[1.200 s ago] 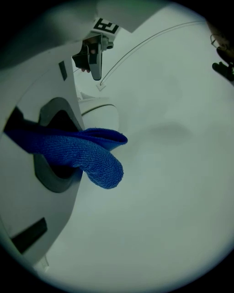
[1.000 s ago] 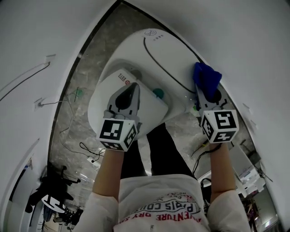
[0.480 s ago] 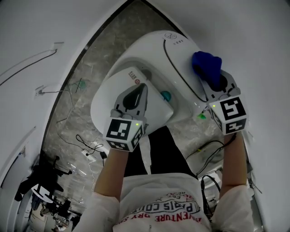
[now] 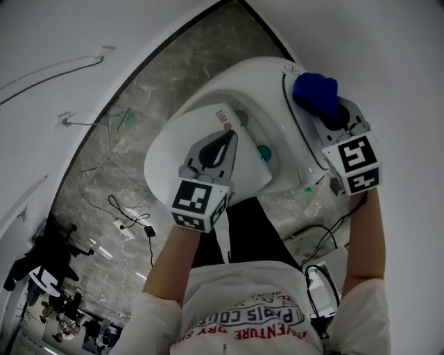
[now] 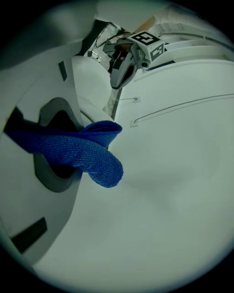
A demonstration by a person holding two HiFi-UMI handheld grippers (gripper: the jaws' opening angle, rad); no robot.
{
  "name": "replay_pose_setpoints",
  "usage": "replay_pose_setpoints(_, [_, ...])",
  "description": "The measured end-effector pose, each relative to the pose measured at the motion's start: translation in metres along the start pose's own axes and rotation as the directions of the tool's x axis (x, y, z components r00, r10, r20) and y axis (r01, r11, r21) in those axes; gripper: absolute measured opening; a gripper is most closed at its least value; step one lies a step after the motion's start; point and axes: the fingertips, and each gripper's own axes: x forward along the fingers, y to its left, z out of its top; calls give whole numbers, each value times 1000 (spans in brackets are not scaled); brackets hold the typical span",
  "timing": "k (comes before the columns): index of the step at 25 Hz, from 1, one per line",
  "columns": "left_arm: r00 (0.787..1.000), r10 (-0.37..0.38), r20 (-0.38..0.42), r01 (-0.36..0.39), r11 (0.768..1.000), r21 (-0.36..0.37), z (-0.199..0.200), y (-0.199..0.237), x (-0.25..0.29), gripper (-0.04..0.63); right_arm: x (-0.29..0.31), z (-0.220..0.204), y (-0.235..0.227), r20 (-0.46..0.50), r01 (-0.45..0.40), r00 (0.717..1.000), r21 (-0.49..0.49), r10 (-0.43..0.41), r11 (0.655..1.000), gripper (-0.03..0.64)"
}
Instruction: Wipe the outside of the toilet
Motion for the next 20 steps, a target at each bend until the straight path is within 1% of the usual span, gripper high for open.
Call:
replay_pose_setpoints(5, [999, 39, 12, -39, 998, -41, -2, 31, -15, 8, 20, 26, 1, -38, -2, 999, -110, -2, 994, 72])
replay_pose_setpoints(9, [998, 64, 7, -64, 995, -77, -11, 55, -28, 8, 38, 47, 8, -73, -11, 997, -202, -4, 979, 72])
replay_pose_setpoints(12, [996, 85, 13, -83, 991, -105, -17, 74, -38, 8, 57, 60, 14, -107, -48, 994, -245, 22, 968, 72])
replay_pose_setpoints(17, [993, 116, 21, -111, 981, -160, -29, 106, -55, 8, 84, 73, 20, -162, -116, 984, -275, 72, 954, 72])
replay_pose_setpoints(20, [991, 134, 21, -128, 973, -192, -36, 123, -67, 8, 99, 80, 26, -207, -153, 974, -322, 88, 934, 72])
